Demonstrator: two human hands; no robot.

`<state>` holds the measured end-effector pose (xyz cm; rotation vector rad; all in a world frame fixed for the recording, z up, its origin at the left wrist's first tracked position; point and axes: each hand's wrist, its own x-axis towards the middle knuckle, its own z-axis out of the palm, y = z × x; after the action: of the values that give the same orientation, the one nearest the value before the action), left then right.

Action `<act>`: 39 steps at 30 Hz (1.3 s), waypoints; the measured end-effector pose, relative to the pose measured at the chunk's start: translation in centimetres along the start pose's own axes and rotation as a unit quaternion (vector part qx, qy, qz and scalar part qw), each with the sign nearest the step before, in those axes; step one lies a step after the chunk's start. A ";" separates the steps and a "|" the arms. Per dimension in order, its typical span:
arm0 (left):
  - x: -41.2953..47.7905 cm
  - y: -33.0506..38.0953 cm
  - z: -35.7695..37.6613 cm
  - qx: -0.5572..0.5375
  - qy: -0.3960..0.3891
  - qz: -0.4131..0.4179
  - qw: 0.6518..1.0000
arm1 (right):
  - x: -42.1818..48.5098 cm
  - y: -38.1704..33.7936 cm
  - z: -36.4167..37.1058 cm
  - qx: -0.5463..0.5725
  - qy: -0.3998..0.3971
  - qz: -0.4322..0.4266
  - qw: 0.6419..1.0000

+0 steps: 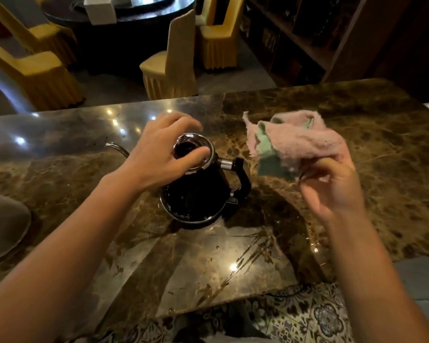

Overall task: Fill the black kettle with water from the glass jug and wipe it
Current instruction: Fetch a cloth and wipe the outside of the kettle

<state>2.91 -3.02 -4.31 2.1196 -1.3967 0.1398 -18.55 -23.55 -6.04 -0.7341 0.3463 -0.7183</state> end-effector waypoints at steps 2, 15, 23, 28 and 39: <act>0.9 0.0 0.1 0.002 -0.090 0.025 0.996 | -2.5 0.1 -1.9 -0.045 -0.058 0.080 0.994; 2.4 2.0 2.8 0.070 -0.019 -0.167 0.983 | -0.2 9.1 6.6 -0.179 -0.048 0.064 0.981; 4.3 -1.2 0.2 0.033 -0.143 -0.032 0.989 | 0.6 13.8 5.3 -0.447 -0.052 -0.023 0.893; 4.3 -0.5 0.9 -0.062 -0.105 -0.098 0.988 | 3.2 14.5 5.2 -0.425 0.025 0.024 0.904; 4.8 0.9 3.2 -0.071 0.046 -0.229 0.970 | 2.6 15.1 6.6 -0.397 0.021 -0.062 0.915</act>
<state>3.52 -8.79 -4.69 2.2202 -0.8095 -0.0436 -6.13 -14.32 -12.23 -1.5238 0.6511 -0.7081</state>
